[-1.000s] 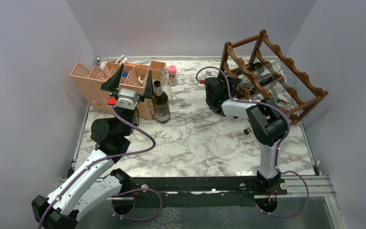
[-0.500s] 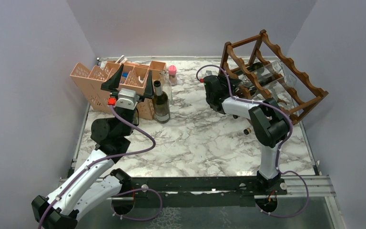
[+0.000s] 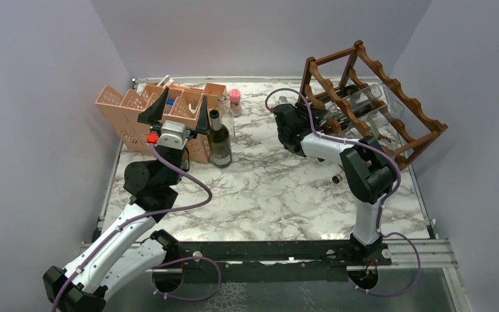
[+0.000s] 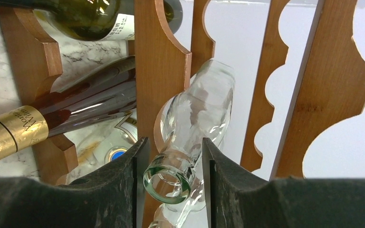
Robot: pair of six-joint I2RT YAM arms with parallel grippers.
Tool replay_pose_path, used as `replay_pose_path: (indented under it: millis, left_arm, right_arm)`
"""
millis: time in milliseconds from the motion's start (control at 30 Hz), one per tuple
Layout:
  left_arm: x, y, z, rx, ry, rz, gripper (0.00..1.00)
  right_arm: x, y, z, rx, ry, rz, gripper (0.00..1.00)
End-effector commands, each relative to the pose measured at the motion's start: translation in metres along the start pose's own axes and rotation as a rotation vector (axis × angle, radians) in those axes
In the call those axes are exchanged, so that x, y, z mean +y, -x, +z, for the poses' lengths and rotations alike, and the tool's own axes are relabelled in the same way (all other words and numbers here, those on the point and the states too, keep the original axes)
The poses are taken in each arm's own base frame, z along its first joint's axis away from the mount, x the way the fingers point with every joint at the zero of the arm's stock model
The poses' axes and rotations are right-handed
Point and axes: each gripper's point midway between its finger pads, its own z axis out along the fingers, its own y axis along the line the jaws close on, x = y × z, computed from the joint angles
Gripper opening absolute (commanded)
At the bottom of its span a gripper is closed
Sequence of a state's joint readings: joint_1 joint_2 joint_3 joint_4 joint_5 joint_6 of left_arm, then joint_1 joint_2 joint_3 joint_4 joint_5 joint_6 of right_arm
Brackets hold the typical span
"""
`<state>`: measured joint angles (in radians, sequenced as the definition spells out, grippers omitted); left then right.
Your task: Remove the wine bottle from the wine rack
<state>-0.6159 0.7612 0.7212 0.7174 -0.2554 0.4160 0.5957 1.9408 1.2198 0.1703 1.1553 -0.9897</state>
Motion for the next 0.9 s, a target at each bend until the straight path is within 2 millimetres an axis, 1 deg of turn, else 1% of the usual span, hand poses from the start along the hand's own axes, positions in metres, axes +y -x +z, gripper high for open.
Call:
replay_pose_path:
  millis: [0,67,200,300,433,600,867]
  left_arm:
    - [0.001,0.0,-0.002,-0.012,0.011,-0.013,0.94]
    - [0.001,0.0,-0.002,-0.014,0.014,-0.013,0.94]
    - [0.002,0.001,-0.003,-0.015,0.014,-0.013,0.94]
    - [0.002,0.001,-0.003,-0.015,0.015,-0.013,0.94]
    - [0.002,0.001,-0.003,-0.015,0.015,-0.014,0.94]
    - [0.002,0.001,-0.003,-0.016,0.015,-0.015,0.94]
    - [0.0,0.001,-0.003,-0.016,0.009,-0.02,0.94]
  right_arm:
    - [0.009,0.006,-0.022,-0.028,0.02,0.032,0.1]
    - [0.011,0.009,-0.028,-0.041,0.024,0.039,0.08]
    - [0.02,0.009,-0.034,-0.044,0.038,0.034,0.03]
    - [0.024,0.012,-0.041,-0.049,0.047,0.043,0.01]
    - [0.017,0.017,-0.053,-0.063,0.048,0.065,0.01]
    - [0.011,0.011,-0.063,-0.024,0.07,0.09,0.01]
    - [-0.002,0.01,-0.092,-0.019,0.099,0.133,0.01]
